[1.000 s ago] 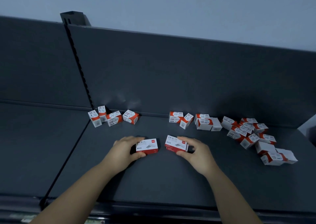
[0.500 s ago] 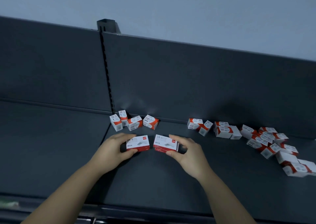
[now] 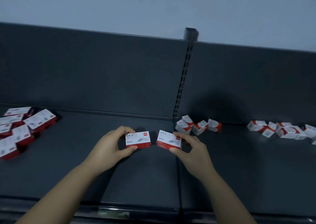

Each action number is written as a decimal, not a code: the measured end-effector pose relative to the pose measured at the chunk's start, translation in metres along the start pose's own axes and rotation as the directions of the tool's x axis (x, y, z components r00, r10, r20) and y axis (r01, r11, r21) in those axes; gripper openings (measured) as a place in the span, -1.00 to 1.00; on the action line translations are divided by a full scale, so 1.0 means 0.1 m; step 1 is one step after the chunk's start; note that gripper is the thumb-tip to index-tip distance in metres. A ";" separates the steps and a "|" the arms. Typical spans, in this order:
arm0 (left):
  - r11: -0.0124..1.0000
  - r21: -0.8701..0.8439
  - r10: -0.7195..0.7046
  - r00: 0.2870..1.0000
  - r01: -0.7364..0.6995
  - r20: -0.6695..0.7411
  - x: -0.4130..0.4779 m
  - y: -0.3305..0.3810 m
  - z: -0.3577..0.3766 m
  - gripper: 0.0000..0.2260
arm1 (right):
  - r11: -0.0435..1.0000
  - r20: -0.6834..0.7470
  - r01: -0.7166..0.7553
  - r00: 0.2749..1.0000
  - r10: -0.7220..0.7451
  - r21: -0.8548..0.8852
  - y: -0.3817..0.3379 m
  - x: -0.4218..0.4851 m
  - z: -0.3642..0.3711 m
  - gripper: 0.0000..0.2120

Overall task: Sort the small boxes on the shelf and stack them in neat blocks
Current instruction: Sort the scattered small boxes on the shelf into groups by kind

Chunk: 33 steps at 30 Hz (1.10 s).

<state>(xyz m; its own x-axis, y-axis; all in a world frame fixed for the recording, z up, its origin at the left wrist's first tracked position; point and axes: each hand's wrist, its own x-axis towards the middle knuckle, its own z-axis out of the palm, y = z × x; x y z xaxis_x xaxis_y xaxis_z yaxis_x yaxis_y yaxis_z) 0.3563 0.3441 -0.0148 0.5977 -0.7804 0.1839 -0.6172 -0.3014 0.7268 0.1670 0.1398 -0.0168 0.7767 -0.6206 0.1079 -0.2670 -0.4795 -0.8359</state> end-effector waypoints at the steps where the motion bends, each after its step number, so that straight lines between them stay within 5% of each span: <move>1: 1.000 0.004 0.006 1.000 -0.006 0.008 -0.03 -0.08 -0.12 -0.67 | 1.000 0.000 -0.003 1.000 0.003 0.003 -0.08 -0.02 0.13 -0.52; 16: 0.999 -0.051 -0.010 0.997 0.006 -0.075 -0.66 -0.55 -0.91 -0.66 | 0.993 0.015 0.082 0.997 -0.081 -0.081 -0.90 -0.36 0.89 -0.52; 33: 0.992 -0.105 -0.089 0.987 0.075 -0.137 -1.63 -0.76 -1.42 -0.64 | 0.999 0.090 -0.007 0.996 0.012 -0.054 -1.30 -1.22 1.52 -0.56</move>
<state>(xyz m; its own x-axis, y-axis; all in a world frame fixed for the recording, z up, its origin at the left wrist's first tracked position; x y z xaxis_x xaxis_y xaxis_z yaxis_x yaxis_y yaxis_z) 0.3788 0.5721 -0.0061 0.7142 -0.6685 0.2075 -0.5140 -0.2997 0.8038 0.1938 0.3721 -0.0025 0.8217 -0.5678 0.0488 -0.3029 -0.5077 -0.8065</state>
